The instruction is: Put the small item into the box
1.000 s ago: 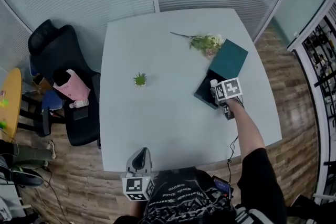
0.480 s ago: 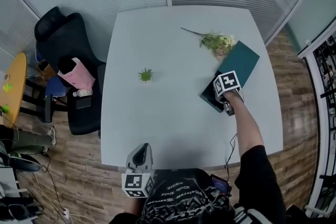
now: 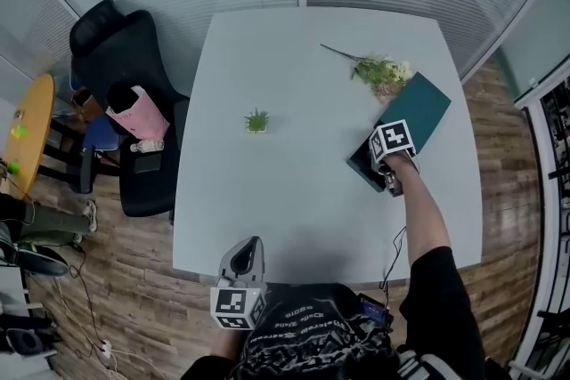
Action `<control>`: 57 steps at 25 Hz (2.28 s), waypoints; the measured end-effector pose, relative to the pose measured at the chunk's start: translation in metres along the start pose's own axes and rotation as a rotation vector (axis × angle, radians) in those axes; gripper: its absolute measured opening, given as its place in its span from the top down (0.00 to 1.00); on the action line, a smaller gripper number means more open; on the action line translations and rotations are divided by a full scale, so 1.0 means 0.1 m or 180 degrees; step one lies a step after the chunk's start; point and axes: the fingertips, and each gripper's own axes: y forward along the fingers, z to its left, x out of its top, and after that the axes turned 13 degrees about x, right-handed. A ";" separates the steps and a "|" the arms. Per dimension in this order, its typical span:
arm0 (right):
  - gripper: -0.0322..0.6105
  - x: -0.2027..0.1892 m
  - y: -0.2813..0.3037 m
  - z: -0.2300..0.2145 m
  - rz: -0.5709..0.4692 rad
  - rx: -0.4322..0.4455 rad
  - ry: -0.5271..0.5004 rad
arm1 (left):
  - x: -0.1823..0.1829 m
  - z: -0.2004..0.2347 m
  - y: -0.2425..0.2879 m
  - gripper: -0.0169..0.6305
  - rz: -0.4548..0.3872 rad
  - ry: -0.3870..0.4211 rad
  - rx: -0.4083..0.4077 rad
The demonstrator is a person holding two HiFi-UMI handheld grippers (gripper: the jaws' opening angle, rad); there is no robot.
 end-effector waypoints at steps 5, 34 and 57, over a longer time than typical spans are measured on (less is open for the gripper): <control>0.55 0.01 0.01 0.01 -0.0035 -0.0097 0.0020 | -0.01 0.05 -0.04 0.94 0.0000 -0.0014 0.0031; 0.47 -0.65 -1.70 1.51 -0.1827 -0.0035 -0.0754 | -0.07 -0.12 -0.13 0.95 -0.0041 0.0135 -0.0962; 0.50 -2.11 -1.66 2.60 -0.2929 -0.0618 -0.0611 | -0.21 -0.41 -0.27 0.95 -0.0018 0.0557 -0.1693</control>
